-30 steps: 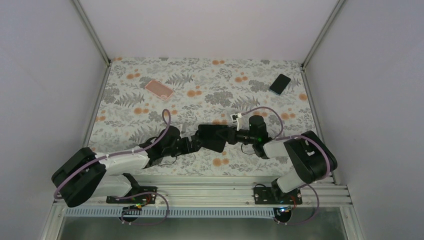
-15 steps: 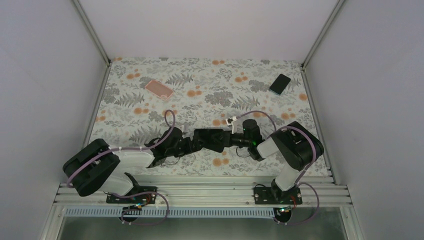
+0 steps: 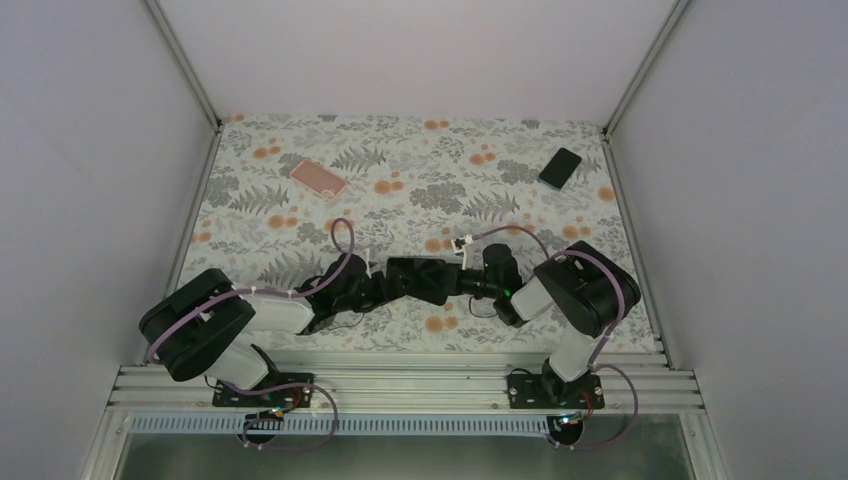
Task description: Put the phone into the phone case
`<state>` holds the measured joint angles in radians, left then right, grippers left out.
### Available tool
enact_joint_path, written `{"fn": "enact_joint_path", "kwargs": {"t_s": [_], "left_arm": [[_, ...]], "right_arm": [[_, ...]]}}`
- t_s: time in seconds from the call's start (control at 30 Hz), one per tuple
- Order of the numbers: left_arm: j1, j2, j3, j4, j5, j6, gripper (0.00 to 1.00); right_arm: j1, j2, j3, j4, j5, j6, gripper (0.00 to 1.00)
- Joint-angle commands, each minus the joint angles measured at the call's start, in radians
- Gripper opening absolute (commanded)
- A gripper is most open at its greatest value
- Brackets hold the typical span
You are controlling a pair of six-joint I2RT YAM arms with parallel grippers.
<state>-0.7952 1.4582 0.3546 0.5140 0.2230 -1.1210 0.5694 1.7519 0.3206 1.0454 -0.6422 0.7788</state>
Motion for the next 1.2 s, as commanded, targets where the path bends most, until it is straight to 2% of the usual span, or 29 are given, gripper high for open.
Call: {"fn": "enact_joint_path", "kwargs": {"t_s": [0.0, 0.27, 0.6, 0.97, 1.17], "left_arm": [[-0.009, 0.016, -0.024, 0.004, 0.006, -0.022, 1.0], [-0.009, -0.002, -0.048, 0.001, -0.001, -0.03, 1.0], [-0.009, -0.003, -0.054, 0.006, 0.005, -0.032, 1.0], [-0.009, -0.004, -0.061, 0.015, 0.009, -0.036, 1.0], [-0.01, -0.007, -0.067, 0.022, 0.01, -0.04, 1.0]], "right_arm": [[0.018, 0.008, -0.001, 0.003, 0.019, -0.023, 0.07], [0.018, -0.036, 0.032, -0.151, 0.033, -0.117, 0.22], [0.029, -0.118, 0.078, -0.35, 0.084, -0.23, 0.34], [0.04, -0.171, 0.114, -0.509, 0.192, -0.322, 0.42], [0.064, -0.169, 0.123, -0.544, 0.232, -0.342, 0.41]]}}
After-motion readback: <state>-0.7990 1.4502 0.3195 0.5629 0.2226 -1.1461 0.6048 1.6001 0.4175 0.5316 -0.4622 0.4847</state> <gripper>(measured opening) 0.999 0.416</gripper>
